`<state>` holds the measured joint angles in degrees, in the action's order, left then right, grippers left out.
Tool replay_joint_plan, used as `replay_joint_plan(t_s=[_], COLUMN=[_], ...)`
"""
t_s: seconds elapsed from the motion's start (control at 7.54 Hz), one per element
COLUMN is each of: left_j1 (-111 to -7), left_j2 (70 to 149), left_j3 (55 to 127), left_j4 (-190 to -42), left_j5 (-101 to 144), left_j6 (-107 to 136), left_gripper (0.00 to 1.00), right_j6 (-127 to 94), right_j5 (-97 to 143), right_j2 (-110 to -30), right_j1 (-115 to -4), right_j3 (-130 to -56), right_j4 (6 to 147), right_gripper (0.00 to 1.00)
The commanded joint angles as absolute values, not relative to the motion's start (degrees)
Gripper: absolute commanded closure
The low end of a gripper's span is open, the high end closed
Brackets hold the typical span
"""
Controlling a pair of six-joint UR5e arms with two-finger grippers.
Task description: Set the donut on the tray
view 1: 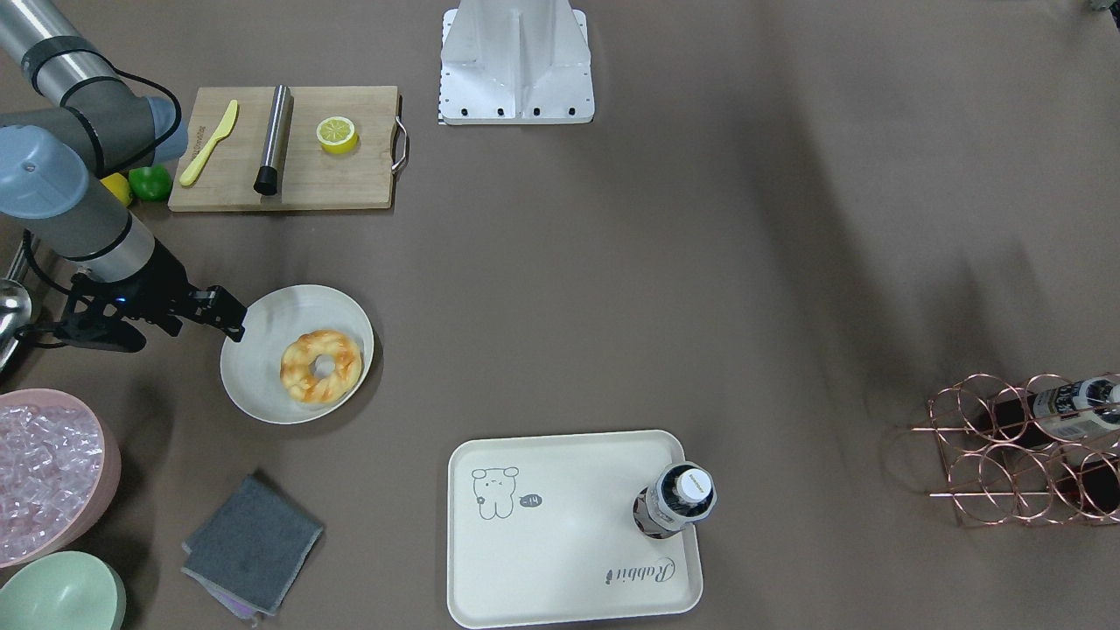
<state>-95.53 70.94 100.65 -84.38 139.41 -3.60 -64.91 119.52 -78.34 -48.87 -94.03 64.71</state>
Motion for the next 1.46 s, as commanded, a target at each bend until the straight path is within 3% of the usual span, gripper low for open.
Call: replay_joint_plan(t_s=[0.0,0.27,0.4,0.53,0.66,1.33], left_j1=[-95.54,-95.54,-95.54,-95.54,-95.54,-95.54], left_j2=[71.02,71.02,71.02,71.02,70.84,70.93], left_j3=[100.55,100.46,100.46,100.46,100.46,100.63], left_j4=[-84.37,-84.37,-84.37,-84.46,-84.46,-84.46], left_j5=[139.39,139.39,139.39,139.39,139.39,139.39], left_j6=[-3.60,-3.60,-3.60,-3.60,-3.60,-3.60], left_gripper=[0.02,0.02,0.02,0.02,0.02,0.02], right_j6=[-66.01,-66.09,-66.09,-66.18,-67.83,-75.18], right_j5=[118.74,118.74,118.74,118.74,118.91,125.59], right_j2=[-76.82,-76.73,-76.64,-75.77,-73.85,-69.46], right_j1=[-47.11,-46.58,-46.50,-46.41,-46.41,-50.71], right_j3=[-91.76,-90.88,-90.79,-90.62,-89.22,-90.27], right_j4=[64.69,64.69,64.69,64.77,65.04,64.86], right_gripper=[0.19,0.40,0.56,0.87,1.00,1.00])
